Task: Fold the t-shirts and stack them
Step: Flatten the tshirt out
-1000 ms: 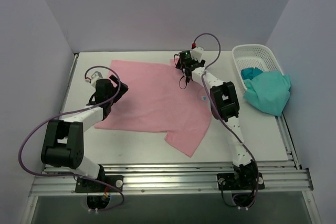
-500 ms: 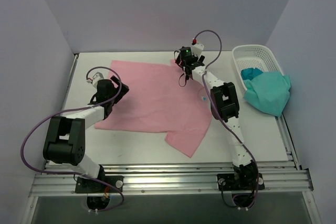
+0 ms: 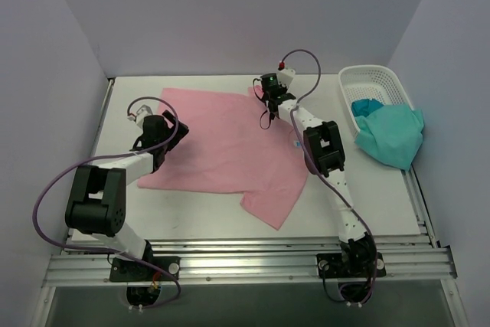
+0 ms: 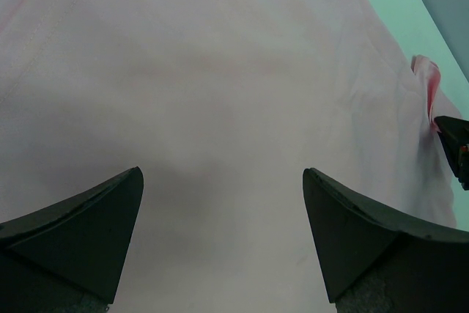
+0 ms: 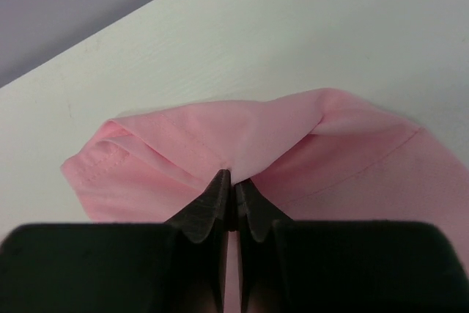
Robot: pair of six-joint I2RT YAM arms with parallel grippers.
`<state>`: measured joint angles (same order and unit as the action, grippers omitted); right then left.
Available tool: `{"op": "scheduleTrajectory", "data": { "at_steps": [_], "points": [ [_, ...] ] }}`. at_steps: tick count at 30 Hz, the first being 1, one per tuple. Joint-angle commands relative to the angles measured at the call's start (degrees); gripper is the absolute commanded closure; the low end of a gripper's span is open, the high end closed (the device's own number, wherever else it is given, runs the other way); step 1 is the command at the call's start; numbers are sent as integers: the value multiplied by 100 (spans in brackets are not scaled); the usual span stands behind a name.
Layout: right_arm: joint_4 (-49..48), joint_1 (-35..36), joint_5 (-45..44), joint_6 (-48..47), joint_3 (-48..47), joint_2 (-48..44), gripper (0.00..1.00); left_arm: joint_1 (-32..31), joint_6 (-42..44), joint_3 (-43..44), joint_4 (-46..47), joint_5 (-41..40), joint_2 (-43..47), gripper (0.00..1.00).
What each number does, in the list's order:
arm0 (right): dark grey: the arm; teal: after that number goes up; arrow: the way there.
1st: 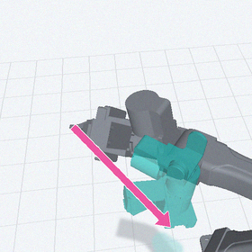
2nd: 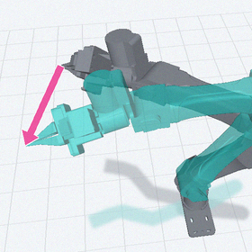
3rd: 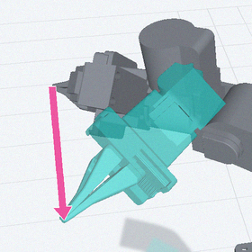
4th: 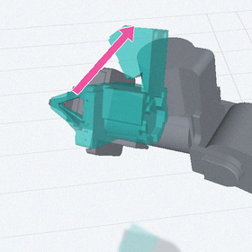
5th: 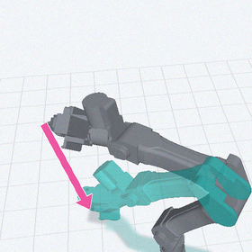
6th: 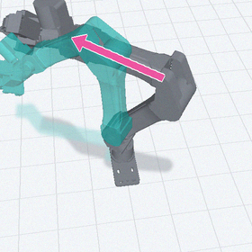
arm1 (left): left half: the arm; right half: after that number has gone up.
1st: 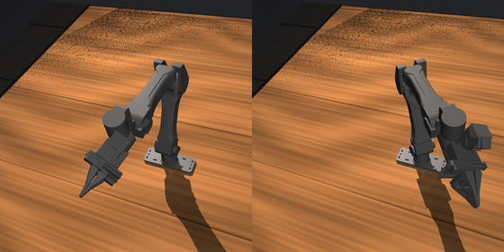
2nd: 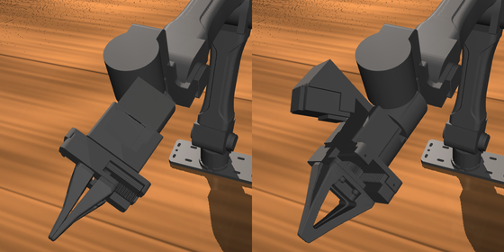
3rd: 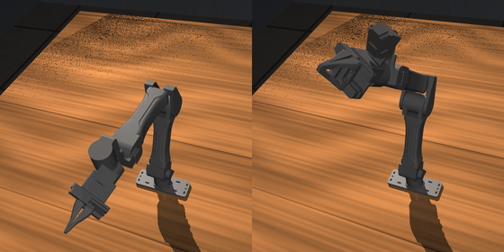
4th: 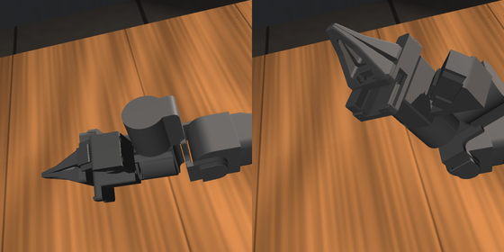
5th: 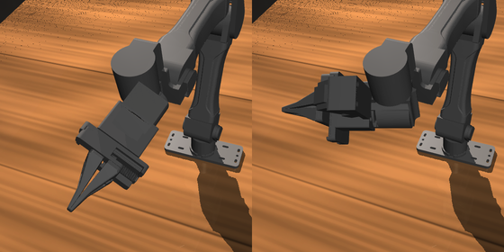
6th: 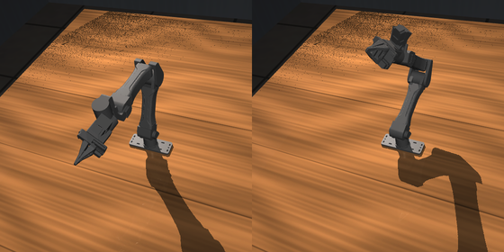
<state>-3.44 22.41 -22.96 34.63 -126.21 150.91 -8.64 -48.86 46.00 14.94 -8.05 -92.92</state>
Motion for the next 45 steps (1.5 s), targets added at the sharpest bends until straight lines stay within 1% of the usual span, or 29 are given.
{"op": "scheduleTrajectory", "data": {
  "at_steps": [1,8,12,15,16,18,25,28,36,41,45],
  "points": [
    [-78,-27,-59,44,-220,17,100,-6,87,225,308,41,-59,1],
    [-113,-18,-147,9,-185,-114,100,-50,96,243,308,14,-85,1],
    [-271,-9,-287,-27,34,-299,100,-50,96,243,317,6,-103,0],
    [-551,-18,-506,-27,263,-518,100,-58,96,252,325,-3,-121,0],
    [-683,0,-569,-27,542,-580,100,-58,96,252,325,-3,-129,1],
    [-1043,8,-683,-44,746,-729,100,-67,105,261,317,-3,-138,0],
    [-1623,26,-1035,-185,870,-809,100,-67,122,296,317,-47,-182,0],
    [-1861,26,-1035,-246,818,-818,100,-67,131,331,308,-47,-226,0],
    [-2239,9,-1105,-484,238,-537,100,-67,184,410,290,-91,-358,0],
    [-2564,-44,-1079,-440,-157,-81,100,-67,219,454,299,-117,-428,0],
    [-3091,-62,-1386,-466,-272,166,100,-67,245,507,264,-126,-490,0]
  ]
}}
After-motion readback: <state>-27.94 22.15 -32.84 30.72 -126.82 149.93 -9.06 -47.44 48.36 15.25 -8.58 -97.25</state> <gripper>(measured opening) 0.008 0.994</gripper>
